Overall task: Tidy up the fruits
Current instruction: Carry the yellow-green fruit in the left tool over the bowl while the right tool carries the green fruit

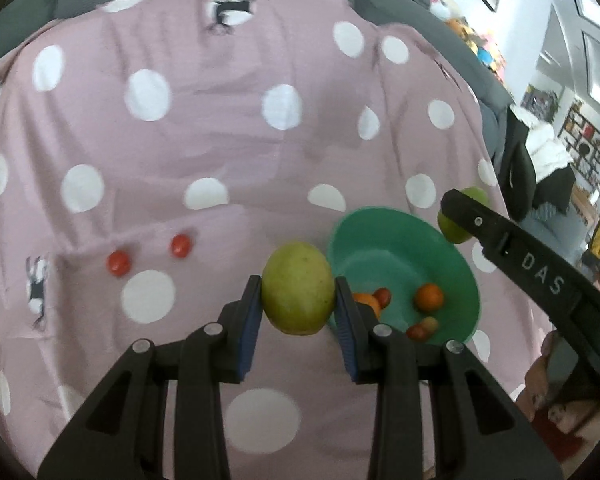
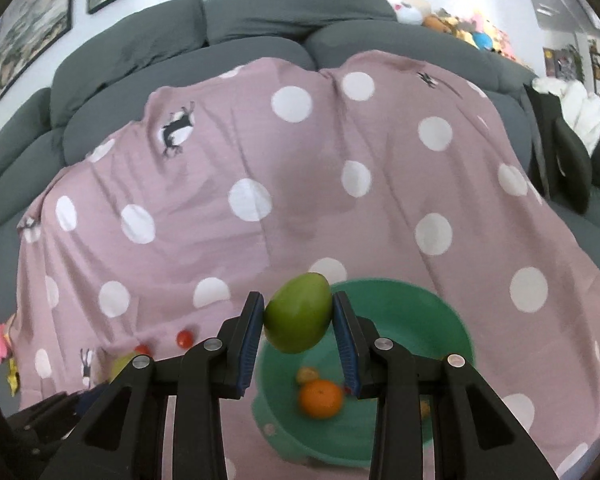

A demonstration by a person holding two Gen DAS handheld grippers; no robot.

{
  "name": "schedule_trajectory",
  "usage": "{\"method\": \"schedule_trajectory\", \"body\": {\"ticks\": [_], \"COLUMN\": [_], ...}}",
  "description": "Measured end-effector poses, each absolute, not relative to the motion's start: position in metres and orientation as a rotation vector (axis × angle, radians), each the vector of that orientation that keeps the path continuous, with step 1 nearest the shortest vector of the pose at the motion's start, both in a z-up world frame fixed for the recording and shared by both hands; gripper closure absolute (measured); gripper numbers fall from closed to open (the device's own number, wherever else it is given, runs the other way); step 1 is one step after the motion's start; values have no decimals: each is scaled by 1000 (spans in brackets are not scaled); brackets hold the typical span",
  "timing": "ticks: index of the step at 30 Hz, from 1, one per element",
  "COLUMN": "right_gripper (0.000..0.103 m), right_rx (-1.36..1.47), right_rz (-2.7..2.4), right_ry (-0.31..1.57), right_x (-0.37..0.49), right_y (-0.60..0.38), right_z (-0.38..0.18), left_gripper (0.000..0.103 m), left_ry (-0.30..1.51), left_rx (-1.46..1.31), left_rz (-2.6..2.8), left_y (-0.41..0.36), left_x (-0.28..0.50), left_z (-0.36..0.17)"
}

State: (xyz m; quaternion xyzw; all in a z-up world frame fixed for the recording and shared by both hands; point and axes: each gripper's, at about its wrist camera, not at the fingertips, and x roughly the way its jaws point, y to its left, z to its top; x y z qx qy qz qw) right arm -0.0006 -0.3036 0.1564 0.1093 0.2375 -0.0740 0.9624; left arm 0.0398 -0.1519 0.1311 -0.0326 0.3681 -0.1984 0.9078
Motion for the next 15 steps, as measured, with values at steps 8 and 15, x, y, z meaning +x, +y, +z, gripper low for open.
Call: {"method": "schedule_trajectory", "body": {"ticks": [8,15], "right_gripper": [67,67], "right_rx": [272,320], "right_rz": [-228,-315], "right_ry": [552,612], "right_x": [8,13], "right_y": [-347,-374], "right_z": [135,119], "left_gripper": [68,68], "left_ry": [774,812], "left_rx": [11,32], "left_rz": [-439,-489], "left_y": [-205,-234], "left_x": [64,75], "left_z": [116,100]}}
